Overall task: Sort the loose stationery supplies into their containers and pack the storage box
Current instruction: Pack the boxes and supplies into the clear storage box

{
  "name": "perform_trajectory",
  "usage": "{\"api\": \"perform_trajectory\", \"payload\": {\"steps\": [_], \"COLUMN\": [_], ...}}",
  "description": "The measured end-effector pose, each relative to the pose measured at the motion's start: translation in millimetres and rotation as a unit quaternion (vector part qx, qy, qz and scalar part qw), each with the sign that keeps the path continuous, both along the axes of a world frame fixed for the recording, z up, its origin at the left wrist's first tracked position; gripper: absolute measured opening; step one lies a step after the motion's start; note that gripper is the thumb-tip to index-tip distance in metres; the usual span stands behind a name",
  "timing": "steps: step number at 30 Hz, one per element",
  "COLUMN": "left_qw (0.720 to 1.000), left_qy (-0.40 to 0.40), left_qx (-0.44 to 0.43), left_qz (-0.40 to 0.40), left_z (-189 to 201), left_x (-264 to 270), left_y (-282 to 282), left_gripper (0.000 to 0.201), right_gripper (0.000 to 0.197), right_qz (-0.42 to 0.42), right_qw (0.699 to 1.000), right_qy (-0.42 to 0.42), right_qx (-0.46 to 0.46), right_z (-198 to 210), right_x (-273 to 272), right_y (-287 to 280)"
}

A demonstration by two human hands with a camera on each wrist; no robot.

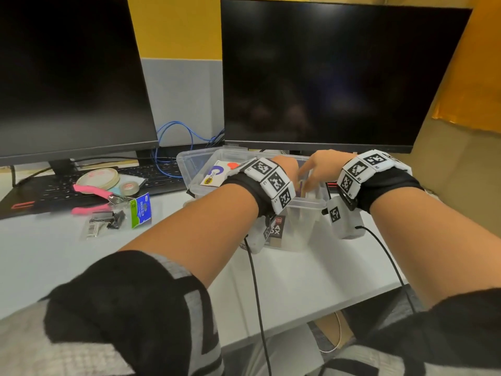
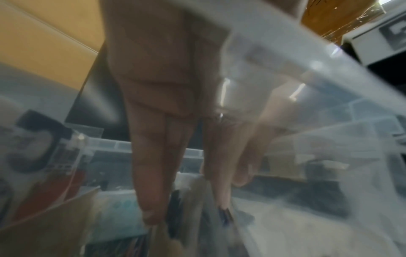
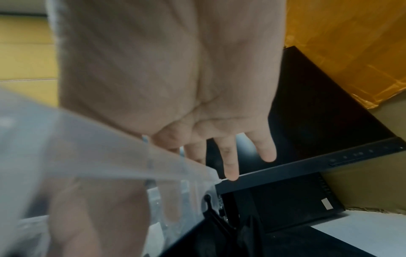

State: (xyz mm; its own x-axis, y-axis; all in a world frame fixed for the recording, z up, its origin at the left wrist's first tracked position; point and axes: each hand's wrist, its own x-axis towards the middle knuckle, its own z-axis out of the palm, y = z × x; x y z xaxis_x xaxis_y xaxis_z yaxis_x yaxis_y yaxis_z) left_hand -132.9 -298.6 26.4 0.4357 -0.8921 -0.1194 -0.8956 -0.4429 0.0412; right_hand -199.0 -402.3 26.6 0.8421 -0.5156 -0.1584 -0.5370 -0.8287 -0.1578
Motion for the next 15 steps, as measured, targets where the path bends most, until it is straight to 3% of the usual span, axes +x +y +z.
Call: {"api": "perform_trajectory", "payload": {"steps": [8,11,15], "left_qw": [1.000,1.000,0.999], "left_qy": [0.009,0.011,0.032], "left_qx": [-0.008,0.006,-0.011], "left_qz": [0.013,0.009,0.012], "left_z": [-7.2,-6.3,-9.6], "left_x": [0.5,-1.9,0.9], "left_y": [-4.5,-6.3,-0.9], "left_gripper": [0.033,0.037,0.034], "right_gripper": [0.006,0.029,0.032], "right_qz": [-0.022,-0.043,-0.050], "right_qw": [0.998,0.996,0.996], "right_qy": [0.041,0.056,0.046], "right_qx": [-0.040,-0.058,-0.050], "right_z": [-0.1,-2.6,-2.1], "right_x": [7.8,11.3,11.0], "right_y": [8.9,11.6,12.9]}}
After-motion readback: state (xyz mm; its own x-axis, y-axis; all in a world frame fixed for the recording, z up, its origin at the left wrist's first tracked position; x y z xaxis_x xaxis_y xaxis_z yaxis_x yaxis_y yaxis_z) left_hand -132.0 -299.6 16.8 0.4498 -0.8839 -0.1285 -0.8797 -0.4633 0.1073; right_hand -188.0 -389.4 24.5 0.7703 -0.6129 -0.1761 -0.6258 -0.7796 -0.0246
